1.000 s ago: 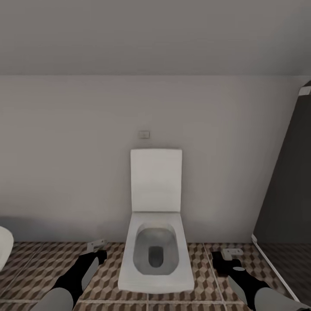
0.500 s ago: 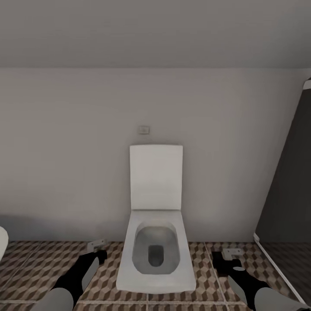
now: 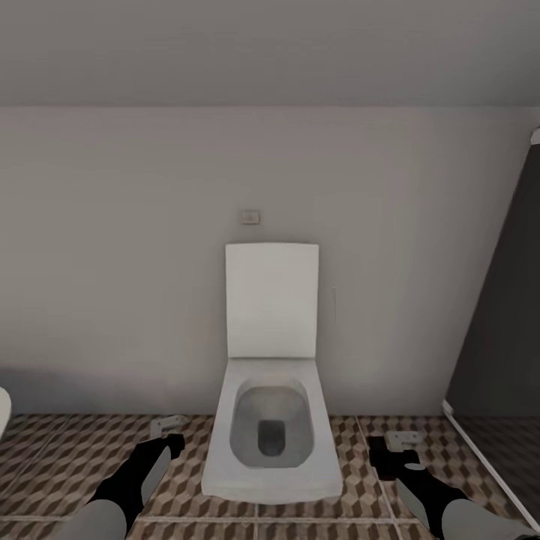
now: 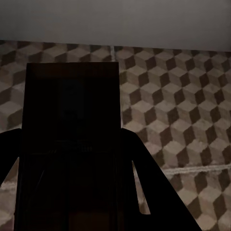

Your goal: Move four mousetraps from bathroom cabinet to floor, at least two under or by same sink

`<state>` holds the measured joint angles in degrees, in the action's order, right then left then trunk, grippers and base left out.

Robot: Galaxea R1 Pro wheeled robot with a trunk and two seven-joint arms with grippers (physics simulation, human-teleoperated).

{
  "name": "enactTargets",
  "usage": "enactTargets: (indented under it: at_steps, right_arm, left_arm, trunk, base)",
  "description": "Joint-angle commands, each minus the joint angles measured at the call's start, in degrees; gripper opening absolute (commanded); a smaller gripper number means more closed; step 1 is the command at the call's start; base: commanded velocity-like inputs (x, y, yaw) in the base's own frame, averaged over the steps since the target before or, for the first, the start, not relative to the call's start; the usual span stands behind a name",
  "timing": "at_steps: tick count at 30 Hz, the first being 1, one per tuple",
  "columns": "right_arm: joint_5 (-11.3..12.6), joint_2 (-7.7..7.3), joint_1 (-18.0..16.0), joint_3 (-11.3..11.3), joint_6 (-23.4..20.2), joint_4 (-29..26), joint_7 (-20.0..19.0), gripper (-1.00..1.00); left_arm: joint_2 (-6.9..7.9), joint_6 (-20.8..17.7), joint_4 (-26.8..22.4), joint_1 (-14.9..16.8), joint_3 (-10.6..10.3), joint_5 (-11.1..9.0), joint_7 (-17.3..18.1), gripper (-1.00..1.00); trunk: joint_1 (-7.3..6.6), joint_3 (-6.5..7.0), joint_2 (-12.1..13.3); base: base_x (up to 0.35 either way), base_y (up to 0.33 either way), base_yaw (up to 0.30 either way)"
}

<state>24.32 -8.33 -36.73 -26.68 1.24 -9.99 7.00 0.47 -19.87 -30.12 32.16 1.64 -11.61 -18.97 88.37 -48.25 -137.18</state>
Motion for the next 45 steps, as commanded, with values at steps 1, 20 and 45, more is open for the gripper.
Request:
enactTargets:
  at_steps: [1, 20, 45]
  right_arm:
    - [0.7, -0.02, 0.0, -0.5, 0.2, 0.0, 0.1, -1.0]
    - [0.7, -0.02, 0.0, -0.5, 0.2, 0.0, 0.2, -1.0]
    - [0.5, -0.02, 0.0, -0.6, 0.2, 0.0, 0.0, -1.0]
  left_arm:
    - [-0.01, -0.2, -0.1, 0.0, -0.1, -0.5, -0.3, -1.0]
    - [-0.17, -0.2, -0.1, 0.0, -0.1, -0.5, -0.4, -1.0]
    - [-0.09, 0.0, -0.3, 0.0, -0.2, -0.5, -0.4, -1.0]
  trunk:
    - [0.23, -0.25, -0.4]
    - [3.44, -3.87, -6.1]
    - [3.95, -8.3, -6.4]
  base:
    - [0.23, 0.084, 0.0]
    - [0.091, 0.029, 0.0]
    - [0.0, -0.038, 0.0]
